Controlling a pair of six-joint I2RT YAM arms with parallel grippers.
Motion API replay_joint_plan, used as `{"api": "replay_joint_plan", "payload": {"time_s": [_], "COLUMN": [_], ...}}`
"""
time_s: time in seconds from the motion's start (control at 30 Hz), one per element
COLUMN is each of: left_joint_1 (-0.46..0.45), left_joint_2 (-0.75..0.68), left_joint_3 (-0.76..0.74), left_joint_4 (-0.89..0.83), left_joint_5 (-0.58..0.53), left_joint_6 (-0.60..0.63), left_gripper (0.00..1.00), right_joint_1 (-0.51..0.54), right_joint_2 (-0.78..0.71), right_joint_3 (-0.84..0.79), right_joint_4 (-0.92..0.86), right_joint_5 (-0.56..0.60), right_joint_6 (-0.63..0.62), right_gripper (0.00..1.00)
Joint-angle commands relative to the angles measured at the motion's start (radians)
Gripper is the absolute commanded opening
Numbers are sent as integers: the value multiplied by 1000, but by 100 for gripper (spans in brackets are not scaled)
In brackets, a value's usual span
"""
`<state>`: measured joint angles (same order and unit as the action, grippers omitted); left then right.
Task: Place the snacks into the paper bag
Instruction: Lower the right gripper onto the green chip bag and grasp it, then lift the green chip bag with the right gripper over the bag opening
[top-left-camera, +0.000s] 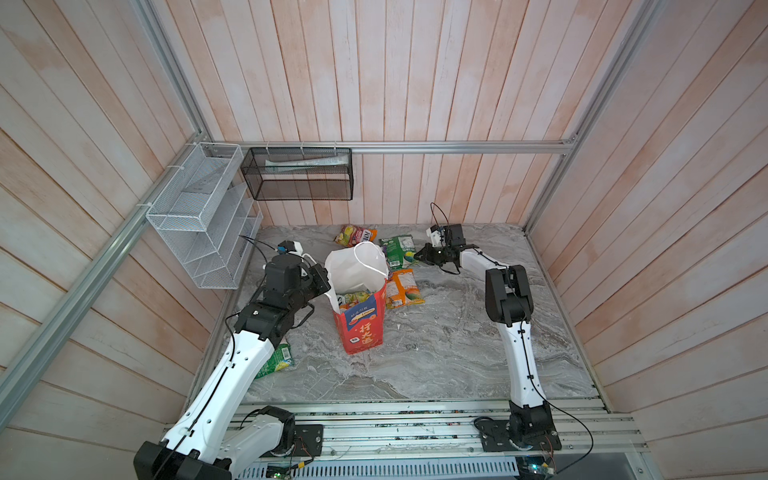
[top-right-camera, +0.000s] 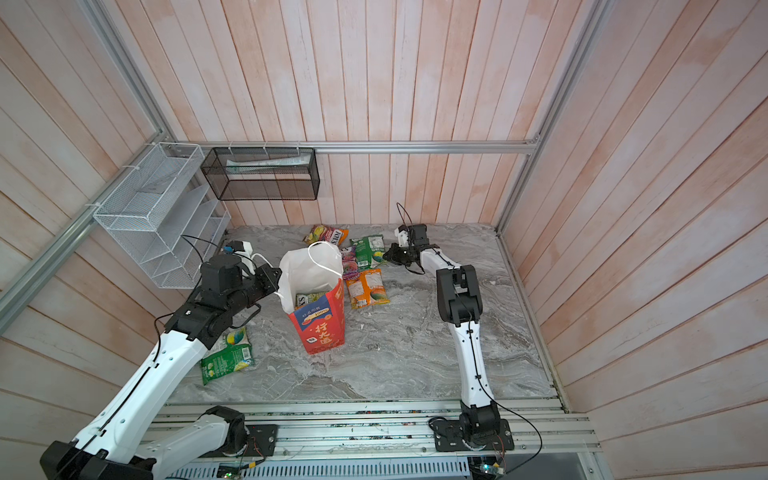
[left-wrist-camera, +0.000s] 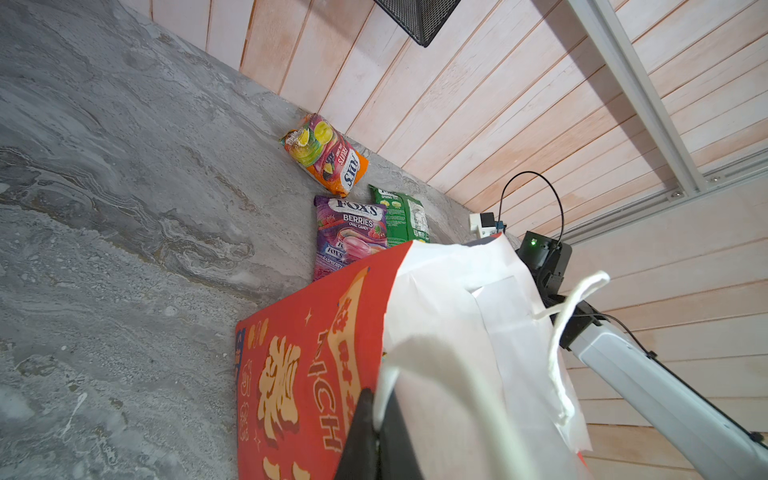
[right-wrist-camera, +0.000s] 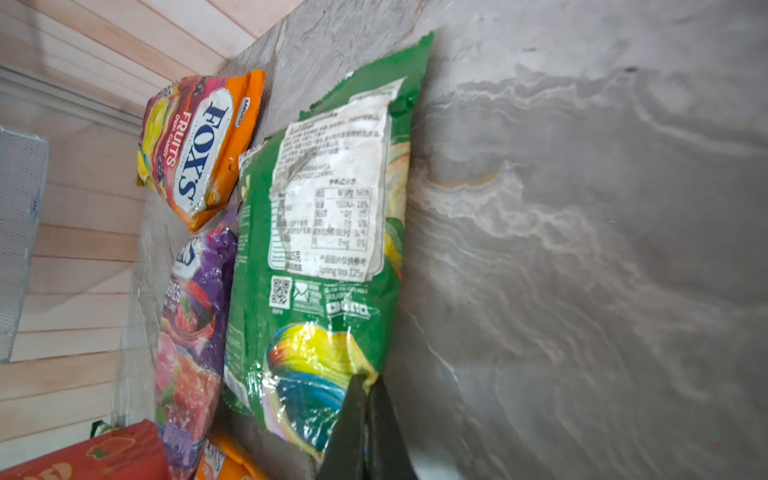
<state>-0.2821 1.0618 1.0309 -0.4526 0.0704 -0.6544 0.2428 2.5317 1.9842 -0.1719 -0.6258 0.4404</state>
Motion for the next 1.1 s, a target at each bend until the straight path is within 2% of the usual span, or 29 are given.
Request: {"api": "replay_joint_plan", "payload": {"time_s": [0.0, 0.4, 0.73, 0.93, 1.07], "left_joint_1": [-5, -5, -5, -5, -6], "left_joint_2": [0, -3, -1, -2, -3], "left_joint_3": [-6, -8, -11, -11, -10], "left_joint_4": [5, 6, 11, 10, 9], "left_joint_5": [6, 5, 8, 8, 12], "left_joint_6": [9, 9, 7, 8, 9], "left_gripper": [0, 0, 0, 0, 0], "right_joint_1": [21, 25, 45, 103, 196], "right_joint_2": [-48, -421, -757, -916, -982], "right_joint_3": [-37, -316, -549, -624, -581], "right_joint_4": [-49, 115, 245, 266, 201], "right_joint_5": [2, 108, 251, 316, 397], "right_joint_6": [-33, 45, 161, 168, 112], "right_gripper": [0, 0, 0, 0, 0]}}
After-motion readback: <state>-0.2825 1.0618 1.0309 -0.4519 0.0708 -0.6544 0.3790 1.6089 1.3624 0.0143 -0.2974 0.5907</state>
